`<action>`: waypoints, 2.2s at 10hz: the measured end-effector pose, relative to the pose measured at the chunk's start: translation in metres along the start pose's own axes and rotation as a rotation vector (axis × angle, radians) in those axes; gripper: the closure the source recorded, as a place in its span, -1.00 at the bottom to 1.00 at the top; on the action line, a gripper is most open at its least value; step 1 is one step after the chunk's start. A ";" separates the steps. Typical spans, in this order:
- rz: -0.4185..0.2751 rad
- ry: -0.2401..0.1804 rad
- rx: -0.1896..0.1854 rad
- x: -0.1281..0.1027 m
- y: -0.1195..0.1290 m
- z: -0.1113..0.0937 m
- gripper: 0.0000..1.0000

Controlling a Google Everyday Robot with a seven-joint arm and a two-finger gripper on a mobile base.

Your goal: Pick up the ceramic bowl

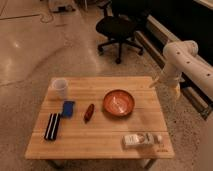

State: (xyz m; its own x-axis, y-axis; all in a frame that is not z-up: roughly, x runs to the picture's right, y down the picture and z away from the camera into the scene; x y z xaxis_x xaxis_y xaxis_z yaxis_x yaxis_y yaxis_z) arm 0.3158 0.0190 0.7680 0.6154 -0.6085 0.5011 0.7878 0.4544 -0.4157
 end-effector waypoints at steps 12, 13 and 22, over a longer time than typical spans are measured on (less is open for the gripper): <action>0.001 0.000 0.000 0.000 0.001 0.000 -0.60; 0.001 0.000 0.000 0.000 0.001 0.000 -0.60; -0.036 0.009 0.007 0.001 -0.021 0.011 -0.60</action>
State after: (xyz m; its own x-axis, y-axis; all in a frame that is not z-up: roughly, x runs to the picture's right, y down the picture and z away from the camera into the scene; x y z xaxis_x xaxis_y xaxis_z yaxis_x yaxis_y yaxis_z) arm 0.3007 0.0160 0.7859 0.5864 -0.6305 0.5086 0.8096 0.4363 -0.3926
